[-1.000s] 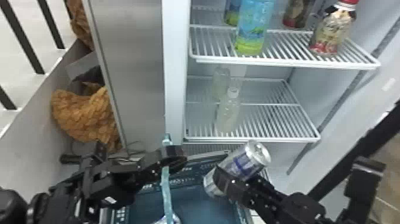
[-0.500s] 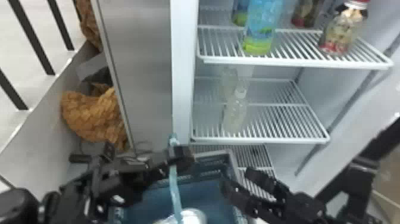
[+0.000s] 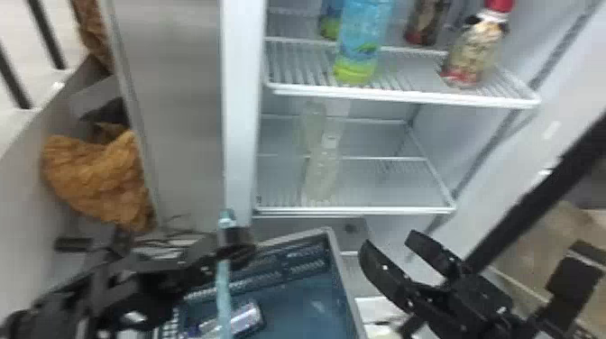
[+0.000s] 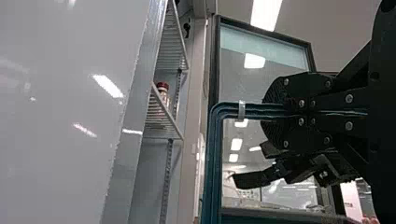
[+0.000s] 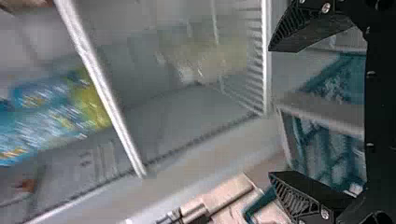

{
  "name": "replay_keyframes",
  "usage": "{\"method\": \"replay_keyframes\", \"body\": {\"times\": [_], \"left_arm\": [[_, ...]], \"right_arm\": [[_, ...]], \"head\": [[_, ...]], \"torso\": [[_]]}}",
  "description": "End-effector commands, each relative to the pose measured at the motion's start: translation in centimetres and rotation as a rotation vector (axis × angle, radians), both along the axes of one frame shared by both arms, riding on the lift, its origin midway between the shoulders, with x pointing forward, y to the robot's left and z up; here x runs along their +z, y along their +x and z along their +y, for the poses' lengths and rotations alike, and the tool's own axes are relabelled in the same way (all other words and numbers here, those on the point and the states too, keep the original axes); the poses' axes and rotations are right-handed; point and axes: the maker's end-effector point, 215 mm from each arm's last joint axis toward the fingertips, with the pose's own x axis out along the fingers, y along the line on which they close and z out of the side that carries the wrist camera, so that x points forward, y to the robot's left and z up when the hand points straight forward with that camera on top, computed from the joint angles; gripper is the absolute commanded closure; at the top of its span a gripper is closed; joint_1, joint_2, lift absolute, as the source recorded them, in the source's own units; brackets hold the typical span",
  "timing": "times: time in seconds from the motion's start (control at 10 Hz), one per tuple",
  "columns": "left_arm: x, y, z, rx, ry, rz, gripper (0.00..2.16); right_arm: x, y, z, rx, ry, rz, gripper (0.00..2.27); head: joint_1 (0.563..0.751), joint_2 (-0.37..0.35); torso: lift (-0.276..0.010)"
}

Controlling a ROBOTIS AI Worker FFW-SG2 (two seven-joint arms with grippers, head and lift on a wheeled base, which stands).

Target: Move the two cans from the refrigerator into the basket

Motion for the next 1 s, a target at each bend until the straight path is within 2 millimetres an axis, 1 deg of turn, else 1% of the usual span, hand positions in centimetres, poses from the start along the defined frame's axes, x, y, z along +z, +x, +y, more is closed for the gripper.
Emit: {"method": "replay_keyframes", "body": {"times": [0.0, 0.1, 0.2, 0.4, 0.6, 0.7, 0.9], "left_arm": [[-0.2, -0.1, 0.1, 0.003, -0.001, 0.007, 1.2], [-0.4, -0.3, 0.1, 0.003, -0.003, 0.012, 1.2], [-0.4, -0.3, 0.0, 0.003, -0.006, 0.015, 1.2], [-0.4, -0.5, 0.1, 0.007, -0.015, 0.02, 1.2], [-0.5, -0.6, 0.2, 0.01, -0.02, 0.026, 1.2], [-0.4, -0.7, 0.3, 0.01, -0.027, 0.025, 1.2], [-0.2, -0.7, 0.2, 0.011, -0.033, 0.025, 1.2]], "right_arm": [[0.5, -0.2, -3.5, -0.078, -0.045, -0.055, 0.11], [0.0, -0.6, -4.8, -0.1, -0.045, -0.052, 0.11], [0.0, -1.1, -5.9, -0.122, -0.061, -0.057, 0.11], [0.5, -2.5, -7.6, -0.167, -0.092, -0.079, 0.11], [1.7, -3.9, -8.9, -0.191, -0.13, -0.122, 0.11], [2.9, -4.4, -9.6, -0.207, -0.143, -0.177, 0.11], [2.1, -5.6, -10.2, -0.202, -0.16, -0.167, 0.11]], "head": [[0.695, -0.232], [0.695, -0.27], [0.695, -0.299], [0.695, -0.345], [0.695, -0.35], [0.695, -0.35], [0.695, -0.35]], "torso": [[-0.218], [-0.218], [-0.218], [-0.218], [-0.218], [-0.218], [-0.218]]}}
